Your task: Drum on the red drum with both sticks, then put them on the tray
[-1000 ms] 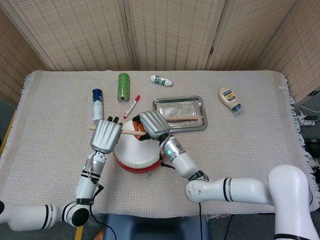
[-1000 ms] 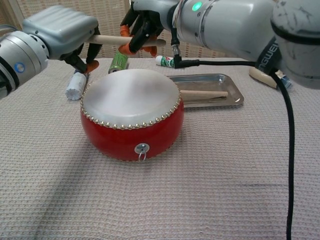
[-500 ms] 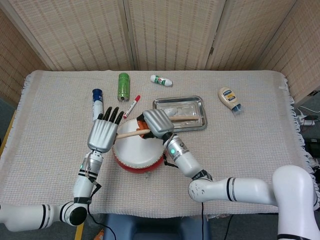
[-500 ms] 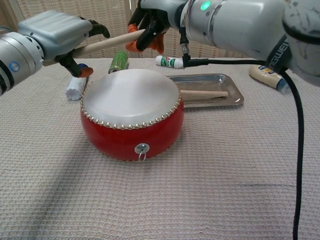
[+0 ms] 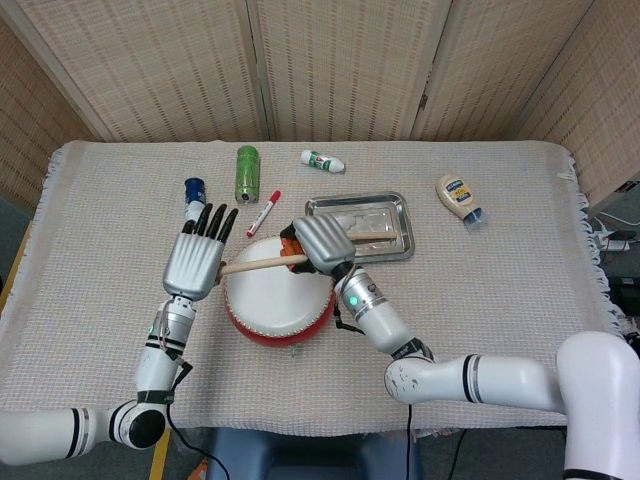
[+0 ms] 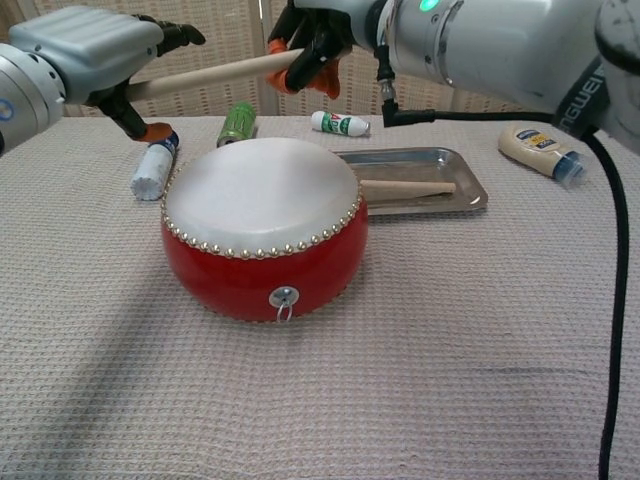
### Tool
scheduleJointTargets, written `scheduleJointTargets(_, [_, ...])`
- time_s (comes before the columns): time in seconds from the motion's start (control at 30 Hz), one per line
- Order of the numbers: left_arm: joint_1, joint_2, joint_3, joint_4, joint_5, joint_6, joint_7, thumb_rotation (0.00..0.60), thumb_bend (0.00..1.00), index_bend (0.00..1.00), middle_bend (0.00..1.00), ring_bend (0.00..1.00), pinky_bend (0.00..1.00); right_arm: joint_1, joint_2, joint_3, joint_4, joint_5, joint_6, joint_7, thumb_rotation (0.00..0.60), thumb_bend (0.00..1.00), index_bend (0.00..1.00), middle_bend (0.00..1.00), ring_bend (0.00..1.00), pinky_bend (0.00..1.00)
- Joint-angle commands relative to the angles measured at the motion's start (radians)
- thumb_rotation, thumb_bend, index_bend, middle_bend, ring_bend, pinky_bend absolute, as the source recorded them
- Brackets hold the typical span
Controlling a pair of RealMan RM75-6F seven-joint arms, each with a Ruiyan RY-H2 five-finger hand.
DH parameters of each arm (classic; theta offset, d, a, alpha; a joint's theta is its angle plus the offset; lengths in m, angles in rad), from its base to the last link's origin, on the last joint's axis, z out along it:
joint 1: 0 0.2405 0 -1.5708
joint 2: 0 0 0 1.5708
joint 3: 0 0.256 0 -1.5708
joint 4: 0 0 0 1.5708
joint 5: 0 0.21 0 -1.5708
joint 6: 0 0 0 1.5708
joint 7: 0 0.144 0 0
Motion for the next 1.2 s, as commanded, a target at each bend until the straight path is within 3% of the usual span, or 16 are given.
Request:
scheduleJointTargets(0.03, [0.005,0.01,-0.004,-0.005,-0.014,-0.007,-0.013,0.6,0.32,0.0,0.02,0.03,0.26,-0.011,0.017,0.003,-0.015,-0.01,0.004,0.008,0.6,0.44,1.0,0.82,0.73,0.67])
scheduleJointTargets(0.37, [0.015,0.034,-0.013,-0.001,-0.034,-0.017,-0.057,0.6,0.32,0.0,0.01,0.02,0.25,-0.058,0.098,0.002,-0.08,-0.04,0.013,0.03,0.6,0.44,1.0,0.82,0.73,0.67])
scheduleJointTargets(0.77, [0.054,0.089,-0.013,0.003,-0.032,-0.023,-0.145,0.6,0.32,0.0,0.01,0.02,0.25,-0.177,0.271,-0.03,-0.157,-0.101,0.012,0.102,0.6,0.44,1.0,0.81,0.73,0.67])
scheduleJointTargets(0.97, [0.074,0.11,0.004,0.001,-0.012,-0.022,-0.173,0.6,0.32,0.0,0.01,0.02,0.25,-0.226,0.312,-0.049,-0.111,-0.116,-0.013,0.161,0.6,0.44,1.0,0.82,0.73,0.67])
scheduleJointTargets(1.17, [0.093,0.122,0.022,0.0,0.013,-0.019,-0.196,0.6,0.32,0.0,0.01,0.02,0.25,-0.244,0.298,-0.059,-0.014,-0.118,-0.049,0.214,0.6,0.44,1.0,0.82,0.73,0.67])
scheduleJointTargets(1.2, [0.1,0.126,0.027,-0.001,0.019,-0.016,-0.204,0.6,0.32,0.0,0.01,0.02,0.25,-0.249,0.28,-0.068,0.045,-0.099,-0.07,0.231,0.6,0.44,1.0,0.82,0.73,0.67])
